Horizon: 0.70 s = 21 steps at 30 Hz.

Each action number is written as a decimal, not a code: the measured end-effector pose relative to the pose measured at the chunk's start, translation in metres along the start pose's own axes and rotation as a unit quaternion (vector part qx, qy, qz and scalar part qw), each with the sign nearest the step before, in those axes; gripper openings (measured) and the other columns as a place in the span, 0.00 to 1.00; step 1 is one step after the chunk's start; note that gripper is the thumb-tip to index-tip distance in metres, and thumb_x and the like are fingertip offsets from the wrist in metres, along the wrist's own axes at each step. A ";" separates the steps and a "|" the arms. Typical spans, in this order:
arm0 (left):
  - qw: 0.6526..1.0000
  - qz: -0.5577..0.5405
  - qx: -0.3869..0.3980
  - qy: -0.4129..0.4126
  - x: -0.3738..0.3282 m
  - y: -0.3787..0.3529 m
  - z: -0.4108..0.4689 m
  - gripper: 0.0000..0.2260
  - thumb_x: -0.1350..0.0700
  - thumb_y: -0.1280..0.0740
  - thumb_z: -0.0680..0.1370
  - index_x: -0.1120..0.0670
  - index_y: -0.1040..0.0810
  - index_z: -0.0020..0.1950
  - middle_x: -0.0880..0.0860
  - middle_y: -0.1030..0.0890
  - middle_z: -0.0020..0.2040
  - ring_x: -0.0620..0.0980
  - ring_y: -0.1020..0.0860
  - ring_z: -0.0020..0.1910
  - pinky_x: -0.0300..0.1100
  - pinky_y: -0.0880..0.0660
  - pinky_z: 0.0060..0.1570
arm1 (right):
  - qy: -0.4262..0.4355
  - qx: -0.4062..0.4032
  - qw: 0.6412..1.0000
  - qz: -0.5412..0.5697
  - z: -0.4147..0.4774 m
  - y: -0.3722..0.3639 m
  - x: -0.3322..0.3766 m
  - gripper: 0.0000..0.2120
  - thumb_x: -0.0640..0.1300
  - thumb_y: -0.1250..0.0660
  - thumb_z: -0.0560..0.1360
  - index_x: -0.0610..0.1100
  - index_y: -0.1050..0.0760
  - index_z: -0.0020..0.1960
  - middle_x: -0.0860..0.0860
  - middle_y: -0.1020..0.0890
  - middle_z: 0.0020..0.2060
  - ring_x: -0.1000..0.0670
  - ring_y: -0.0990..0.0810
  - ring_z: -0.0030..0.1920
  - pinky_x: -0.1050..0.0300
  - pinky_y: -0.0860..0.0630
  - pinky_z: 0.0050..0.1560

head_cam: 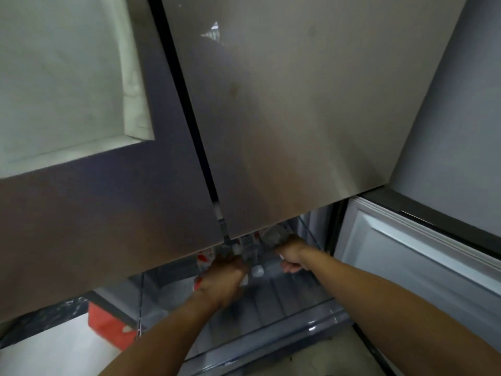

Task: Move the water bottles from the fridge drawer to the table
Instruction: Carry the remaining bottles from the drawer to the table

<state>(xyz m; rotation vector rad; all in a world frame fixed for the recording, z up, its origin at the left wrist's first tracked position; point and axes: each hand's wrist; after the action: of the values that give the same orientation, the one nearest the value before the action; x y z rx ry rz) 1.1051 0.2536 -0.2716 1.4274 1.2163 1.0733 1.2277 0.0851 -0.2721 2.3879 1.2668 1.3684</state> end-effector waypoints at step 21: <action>0.956 0.078 -0.281 -0.010 0.013 0.099 -0.148 0.12 0.48 0.42 0.71 0.54 0.26 0.37 0.52 0.24 0.25 0.54 0.26 0.20 0.37 0.38 0.19 | 0.084 -0.406 0.909 0.036 -0.197 0.013 0.002 0.15 0.50 0.38 0.78 0.38 0.22 0.52 0.39 0.18 0.49 0.41 0.22 0.47 0.57 0.33 0.43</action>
<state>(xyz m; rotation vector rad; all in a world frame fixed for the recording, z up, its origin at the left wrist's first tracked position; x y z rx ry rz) 0.9784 0.2768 -0.1480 1.0922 0.7036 1.3753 1.0869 0.0209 -0.1488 1.7621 0.4547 1.7022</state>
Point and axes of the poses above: each hand's wrist, its own z-axis towards the middle knuckle, its own y-axis out of the back of the hand, x = y × z
